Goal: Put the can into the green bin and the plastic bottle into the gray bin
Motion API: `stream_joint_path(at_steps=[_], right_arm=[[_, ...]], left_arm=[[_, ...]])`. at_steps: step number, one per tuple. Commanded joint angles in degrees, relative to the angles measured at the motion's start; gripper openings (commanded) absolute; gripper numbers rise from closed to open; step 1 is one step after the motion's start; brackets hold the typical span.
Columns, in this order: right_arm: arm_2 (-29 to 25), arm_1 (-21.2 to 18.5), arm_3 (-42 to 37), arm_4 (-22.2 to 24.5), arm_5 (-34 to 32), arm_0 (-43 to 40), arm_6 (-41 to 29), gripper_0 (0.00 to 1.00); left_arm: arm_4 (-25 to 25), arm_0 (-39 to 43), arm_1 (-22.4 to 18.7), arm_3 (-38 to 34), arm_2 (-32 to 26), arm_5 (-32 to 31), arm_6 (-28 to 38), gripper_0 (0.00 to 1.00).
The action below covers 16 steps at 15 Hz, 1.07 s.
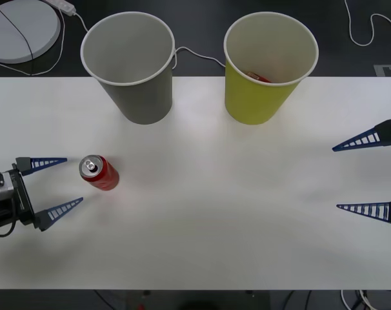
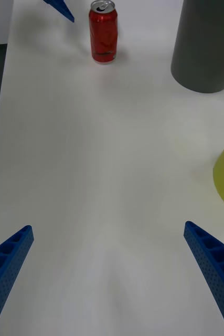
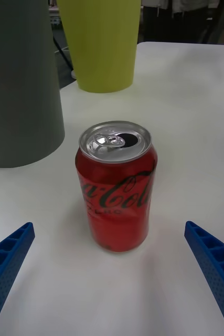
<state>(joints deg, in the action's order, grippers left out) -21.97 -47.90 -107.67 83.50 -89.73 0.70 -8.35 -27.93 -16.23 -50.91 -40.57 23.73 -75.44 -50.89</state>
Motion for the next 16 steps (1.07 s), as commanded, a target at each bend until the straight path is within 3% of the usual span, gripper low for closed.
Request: stream_joint_path(at_steps=[1, 16], right_arm=[[0.00, 0.00, 0.01, 0.00, 0.00, 0.00, 0.00, 1.00], [0.00, 0.00, 0.01, 0.00, 0.00, 0.00, 0.00, 1.00]], left_arm=[[-0.02, -1.44, 2.48, 2.77, 0.00, -0.41, -1.05, 1.00], [0.07, -4.87, 11.53, 4.71, 0.00, 4.42, -2.28, 1.00]])
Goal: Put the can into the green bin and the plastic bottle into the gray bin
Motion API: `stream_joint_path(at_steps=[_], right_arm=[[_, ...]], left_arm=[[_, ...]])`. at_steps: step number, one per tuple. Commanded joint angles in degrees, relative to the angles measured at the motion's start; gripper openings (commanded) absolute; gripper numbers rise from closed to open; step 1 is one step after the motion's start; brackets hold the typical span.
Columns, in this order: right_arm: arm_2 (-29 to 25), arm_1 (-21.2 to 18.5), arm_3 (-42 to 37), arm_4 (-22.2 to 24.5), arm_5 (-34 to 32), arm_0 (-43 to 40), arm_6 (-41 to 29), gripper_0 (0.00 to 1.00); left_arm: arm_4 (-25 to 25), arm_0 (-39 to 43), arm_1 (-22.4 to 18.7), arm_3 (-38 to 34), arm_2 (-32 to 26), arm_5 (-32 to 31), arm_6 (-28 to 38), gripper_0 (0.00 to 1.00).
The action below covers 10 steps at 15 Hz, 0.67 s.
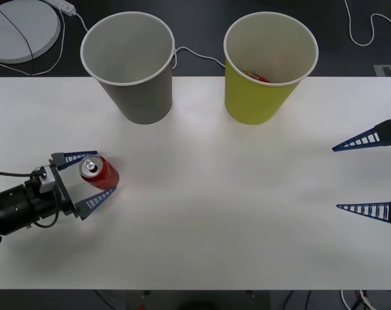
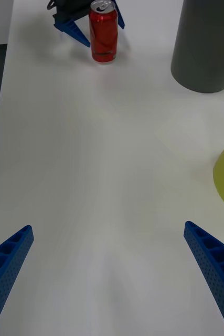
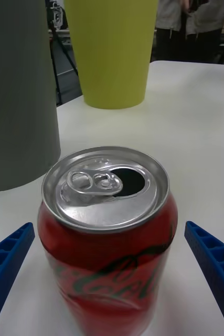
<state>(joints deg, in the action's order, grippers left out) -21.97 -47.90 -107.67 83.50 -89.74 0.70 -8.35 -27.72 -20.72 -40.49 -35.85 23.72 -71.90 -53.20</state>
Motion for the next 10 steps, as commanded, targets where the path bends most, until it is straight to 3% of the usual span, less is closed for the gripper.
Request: stream_joint_path(at_steps=[1, 6, 7, 8, 9, 10], right_arm=[[0.00, 0.00, 0.01, 0.00, 0.00, 0.00, 0.00, 1.00], [0.00, 0.00, 0.01, 0.00, 0.00, 0.00, 0.00, 1.00], [0.00, 0.00, 0.01, 0.00, 0.00, 0.00, 0.00, 1.00], [0.00, 0.00, 0.01, 0.00, 0.00, 0.00, 0.00, 1.00], [0.00, 0.00, 0.01, 0.00, 0.00, 0.00, 0.00, 1.00], [0.00, 0.00, 0.01, 0.00, 0.00, 0.00, 0.00, 1.00]], left_arm=[[-0.23, -0.55, 1.73, -0.01, 0.01, 1.23, 0.03, 1.00], [-0.32, -0.99, 3.22, -0.01, -0.08, 2.46, 0.12, 1.00], [-0.32, -0.99, 3.22, -0.01, -0.08, 2.46, 0.29, 0.87], [-0.32, -0.99, 3.22, -0.01, -0.08, 2.46, 0.29, 0.28], [-0.32, -1.08, 3.22, -0.01, -0.08, 2.46, 0.29, 0.04], [-0.58, -1.17, 3.22, -0.01, -0.08, 2.46, 0.29, 0.00]])
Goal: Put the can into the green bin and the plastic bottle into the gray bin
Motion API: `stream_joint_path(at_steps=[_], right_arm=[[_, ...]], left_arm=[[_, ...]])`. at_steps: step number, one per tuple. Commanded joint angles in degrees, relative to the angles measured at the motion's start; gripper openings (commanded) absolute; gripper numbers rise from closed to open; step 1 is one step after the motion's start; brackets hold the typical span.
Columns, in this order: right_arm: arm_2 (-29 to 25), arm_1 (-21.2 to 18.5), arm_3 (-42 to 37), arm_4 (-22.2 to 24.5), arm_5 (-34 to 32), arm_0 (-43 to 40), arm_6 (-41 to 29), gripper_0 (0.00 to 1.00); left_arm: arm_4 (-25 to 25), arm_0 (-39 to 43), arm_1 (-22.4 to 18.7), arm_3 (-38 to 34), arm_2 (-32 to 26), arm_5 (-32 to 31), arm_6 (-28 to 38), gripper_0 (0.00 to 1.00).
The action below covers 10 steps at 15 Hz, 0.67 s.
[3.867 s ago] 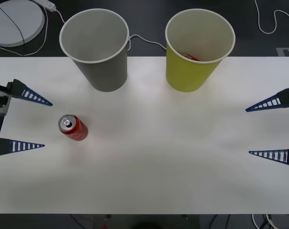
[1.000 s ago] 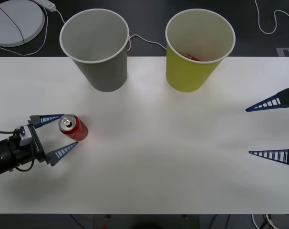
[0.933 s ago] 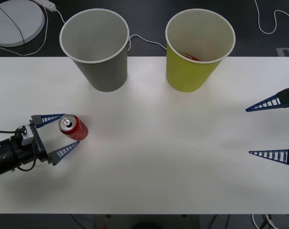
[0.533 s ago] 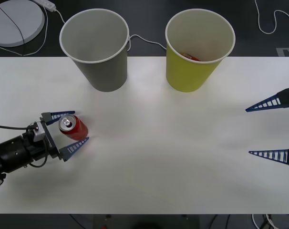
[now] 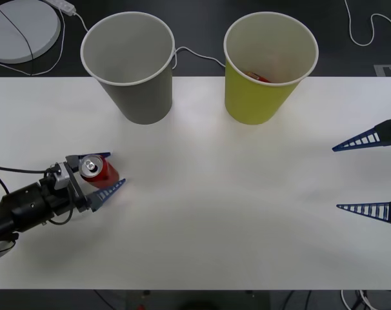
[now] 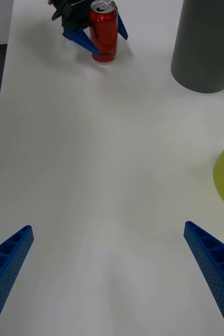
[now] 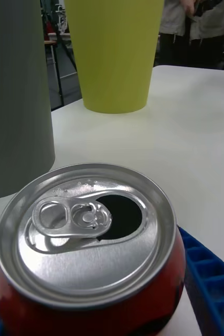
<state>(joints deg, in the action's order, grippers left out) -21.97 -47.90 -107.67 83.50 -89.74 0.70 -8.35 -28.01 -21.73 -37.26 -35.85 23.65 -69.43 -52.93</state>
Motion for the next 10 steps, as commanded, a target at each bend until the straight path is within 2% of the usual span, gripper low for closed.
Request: stream_joint_path(at_steps=[1, 7, 10], right_arm=[[0.00, 0.00, 0.00, 0.00, 0.00, 0.00, 0.00, 1.00], [0.00, 0.00, 0.00, 0.00, 0.00, 0.00, 0.00, 1.00], [0.00, 0.00, 0.00, 0.00, 0.00, 0.00, 0.00, 1.00]], left_arm=[[-0.73, -0.42, -0.09, -0.01, -0.01, 0.00, 0.02, 0.00], [-0.73, -0.33, -0.09, -0.27, -0.01, 0.00, 0.02, 0.00], [-1.34, -0.33, -1.67, -1.68, -0.01, 0.00, 0.64, 0.00]])
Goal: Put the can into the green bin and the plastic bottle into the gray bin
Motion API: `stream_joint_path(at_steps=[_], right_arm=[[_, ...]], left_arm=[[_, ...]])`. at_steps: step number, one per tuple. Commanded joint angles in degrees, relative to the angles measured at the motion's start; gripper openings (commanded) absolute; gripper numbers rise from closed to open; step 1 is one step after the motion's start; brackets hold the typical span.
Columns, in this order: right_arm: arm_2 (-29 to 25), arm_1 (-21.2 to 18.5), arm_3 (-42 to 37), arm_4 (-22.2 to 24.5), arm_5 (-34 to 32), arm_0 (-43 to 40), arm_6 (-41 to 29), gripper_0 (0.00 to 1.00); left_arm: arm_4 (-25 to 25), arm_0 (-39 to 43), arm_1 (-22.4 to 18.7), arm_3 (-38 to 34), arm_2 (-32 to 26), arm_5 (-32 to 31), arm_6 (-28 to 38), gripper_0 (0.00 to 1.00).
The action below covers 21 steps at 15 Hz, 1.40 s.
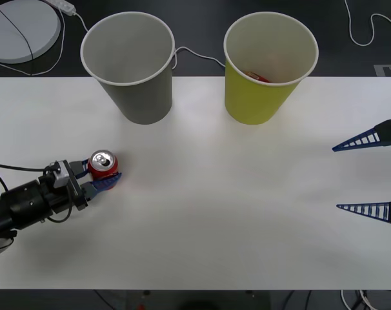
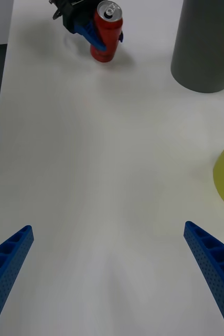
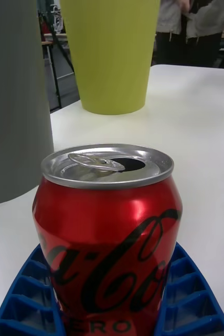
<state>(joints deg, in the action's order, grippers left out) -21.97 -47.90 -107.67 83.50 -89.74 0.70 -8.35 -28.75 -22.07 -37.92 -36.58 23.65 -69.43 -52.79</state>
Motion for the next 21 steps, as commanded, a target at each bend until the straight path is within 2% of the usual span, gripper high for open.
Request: stream_joint_path(at_steps=[1, 3, 13, 15, 21], right_arm=[[0.00, 0.00, 0.00, 0.00, 0.00, 0.00, 0.00, 1.00], [0.00, 0.00, 0.00, 0.00, 0.00, 0.00, 0.00, 1.00], [0.00, 0.00, 0.00, 0.00, 0.00, 0.00, 0.00, 1.00], [0.00, 0.00, 0.00, 0.00, 0.00, 0.00, 0.00, 1.00], [0.00, 0.00, 0.00, 0.00, 0.00, 0.00, 0.00, 1.00]], left_arm=[[-1.22, 0.19, -1.98, -1.92, 0.00, 0.00, 1.20, 0.00], [-2.18, 0.72, -3.74, -4.20, 0.00, 0.00, 4.89, 0.00], [-11.06, 3.53, -20.08, -25.56, -0.36, 1.23, 32.22, 0.00], [-14.58, 3.53, -22.28, -29.51, -1.85, 1.67, 36.97, 0.00], [-29.43, 3.53, -26.76, -44.37, -9.41, 3.51, 57.62, 0.00]])
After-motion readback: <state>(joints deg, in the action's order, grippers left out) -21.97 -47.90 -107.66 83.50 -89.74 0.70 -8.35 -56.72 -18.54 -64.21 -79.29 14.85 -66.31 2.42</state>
